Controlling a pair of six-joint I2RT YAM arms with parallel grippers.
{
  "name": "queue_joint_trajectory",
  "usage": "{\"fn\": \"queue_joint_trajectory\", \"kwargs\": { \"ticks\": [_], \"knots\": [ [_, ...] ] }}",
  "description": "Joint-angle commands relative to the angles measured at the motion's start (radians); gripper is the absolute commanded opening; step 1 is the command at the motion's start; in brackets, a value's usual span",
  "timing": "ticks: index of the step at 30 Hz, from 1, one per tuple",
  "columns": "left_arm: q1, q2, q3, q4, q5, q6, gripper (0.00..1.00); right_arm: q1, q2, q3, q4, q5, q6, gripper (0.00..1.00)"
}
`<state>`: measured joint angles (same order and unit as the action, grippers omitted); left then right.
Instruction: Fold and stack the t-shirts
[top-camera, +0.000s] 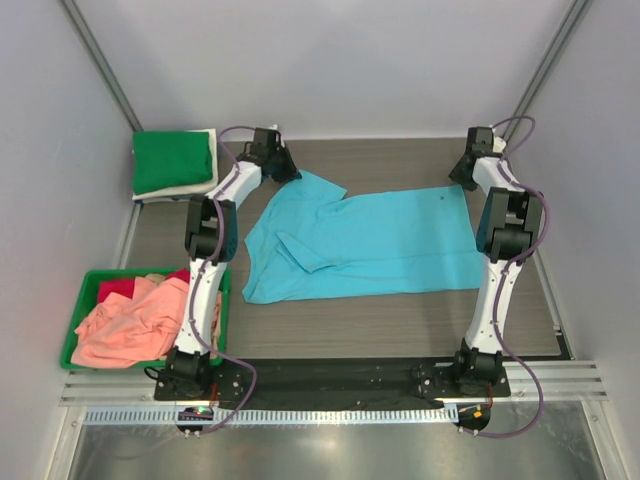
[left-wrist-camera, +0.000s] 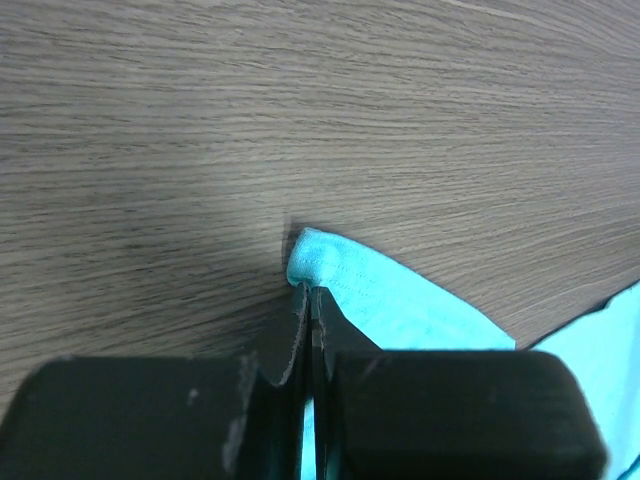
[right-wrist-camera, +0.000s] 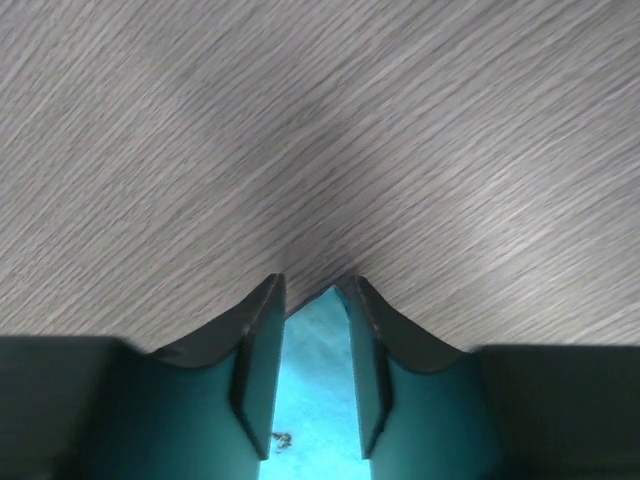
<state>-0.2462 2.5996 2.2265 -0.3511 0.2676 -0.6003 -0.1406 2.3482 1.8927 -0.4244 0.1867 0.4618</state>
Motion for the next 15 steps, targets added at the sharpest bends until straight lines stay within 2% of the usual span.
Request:
{"fn": "queue_joint_trajectory", "kwargs": {
  "ticks": [1, 5, 6, 7, 11, 15],
  "knots": [
    [0.012, -0.038, -0.028, -0.023, 0.007, -0.001, 0.0, 0.019, 0.013, -0.03, -0.008, 0.017, -0.017, 0.36],
    [0.012, -0.042, -0.041, -0.017, 0.008, -0.001, 0.0, 0.021, 0.01, -0.027, -0.008, 0.031, -0.028, 0.15],
    [0.013, -0.044, -0.042, -0.015, 0.01, 0.0, 0.0, 0.019, 0.007, -0.027, -0.008, 0.034, -0.031, 0.05],
    [0.013, -0.045, -0.047, -0.012, 0.01, 0.0, 0.0, 0.019, 0.003, -0.027, -0.008, 0.037, -0.031, 0.01],
    [0.013, -0.073, -0.08, 0.024, 0.01, 0.008, 0.0, 0.019, -0.03, -0.035, -0.008, 0.043, -0.035, 0.01],
    [0.013, -0.168, -0.128, 0.009, -0.019, 0.028, 0.0, 0.021, -0.114, -0.066, -0.008, 0.03, -0.022, 0.01]
  ]
}}
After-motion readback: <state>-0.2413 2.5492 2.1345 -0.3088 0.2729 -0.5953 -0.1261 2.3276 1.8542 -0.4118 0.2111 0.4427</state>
